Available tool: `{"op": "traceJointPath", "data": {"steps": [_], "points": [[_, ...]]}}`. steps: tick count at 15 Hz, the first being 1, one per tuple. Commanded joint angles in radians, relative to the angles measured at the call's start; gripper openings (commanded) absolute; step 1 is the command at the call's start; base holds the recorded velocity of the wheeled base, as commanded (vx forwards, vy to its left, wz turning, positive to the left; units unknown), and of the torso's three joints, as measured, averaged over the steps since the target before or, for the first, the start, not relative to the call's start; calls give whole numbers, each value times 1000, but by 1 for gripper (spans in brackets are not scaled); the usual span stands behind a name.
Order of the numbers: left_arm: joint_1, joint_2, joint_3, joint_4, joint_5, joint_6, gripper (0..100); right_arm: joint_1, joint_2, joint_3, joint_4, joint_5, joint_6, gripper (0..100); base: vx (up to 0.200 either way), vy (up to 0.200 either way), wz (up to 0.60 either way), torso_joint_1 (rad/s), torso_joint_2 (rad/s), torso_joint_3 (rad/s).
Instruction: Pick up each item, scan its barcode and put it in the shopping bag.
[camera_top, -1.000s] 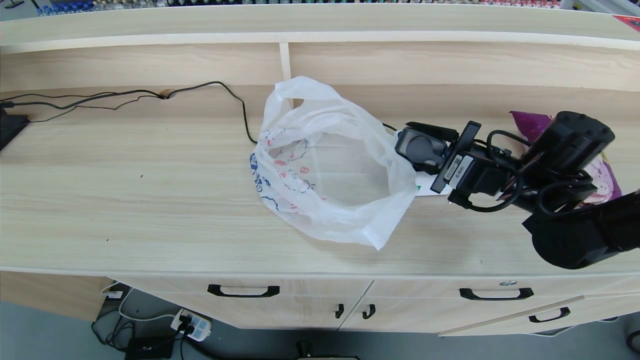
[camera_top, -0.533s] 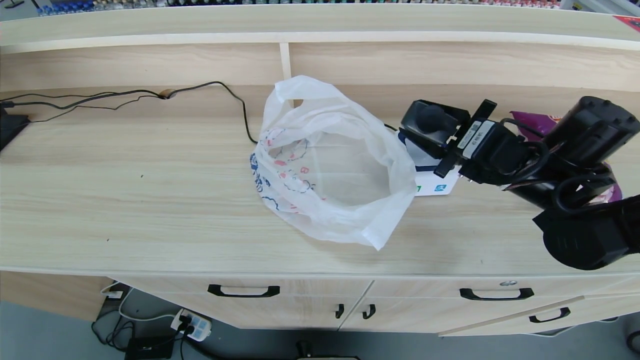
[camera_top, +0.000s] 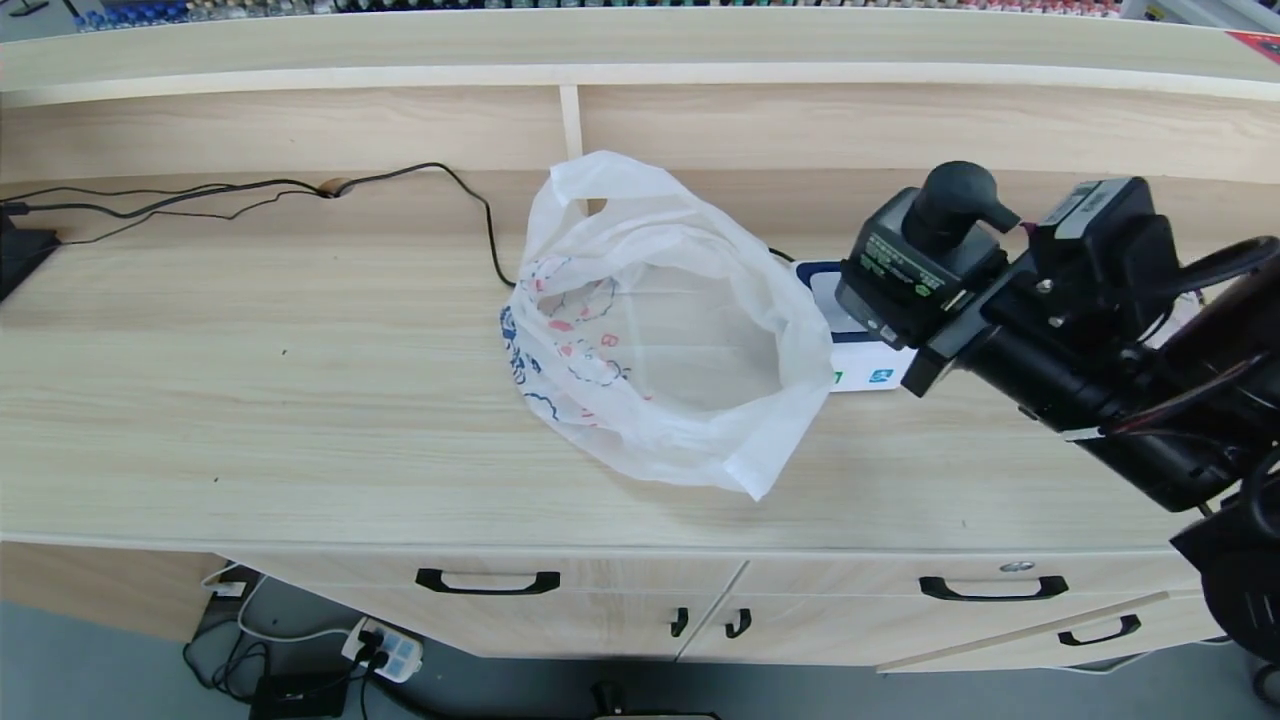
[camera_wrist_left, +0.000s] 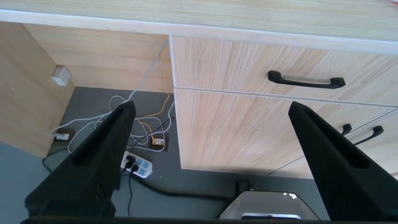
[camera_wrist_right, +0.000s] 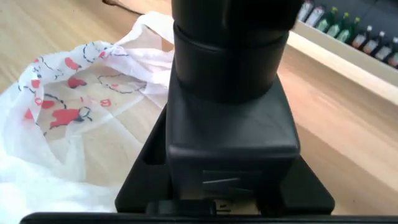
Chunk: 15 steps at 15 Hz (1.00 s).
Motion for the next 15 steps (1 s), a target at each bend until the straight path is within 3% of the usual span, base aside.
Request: {"op": "traceJointPath", "data": {"steps": [1,4,7,11,15], "points": [[1,0,0,2,0,1,100,44,-135,51,49,-64,134,0,0,0,0,0,0,0],[1,0,0,2,0,1,100,111,-157,1,69,-67,284,0,0,0,0,0,0,0],[1,0,0,2,0,-1,100,171,-125,-42,93,-64,318,0,0,0,0,0,0,0],[1,0,0,2,0,-1,100,175,1,-169,90,-70,345,0,0,0,0,0,0,0],[1,0,0,2,0,-1,100,160,52,-131,89,-99,379,0,0,0,0,0,0,0]]}}
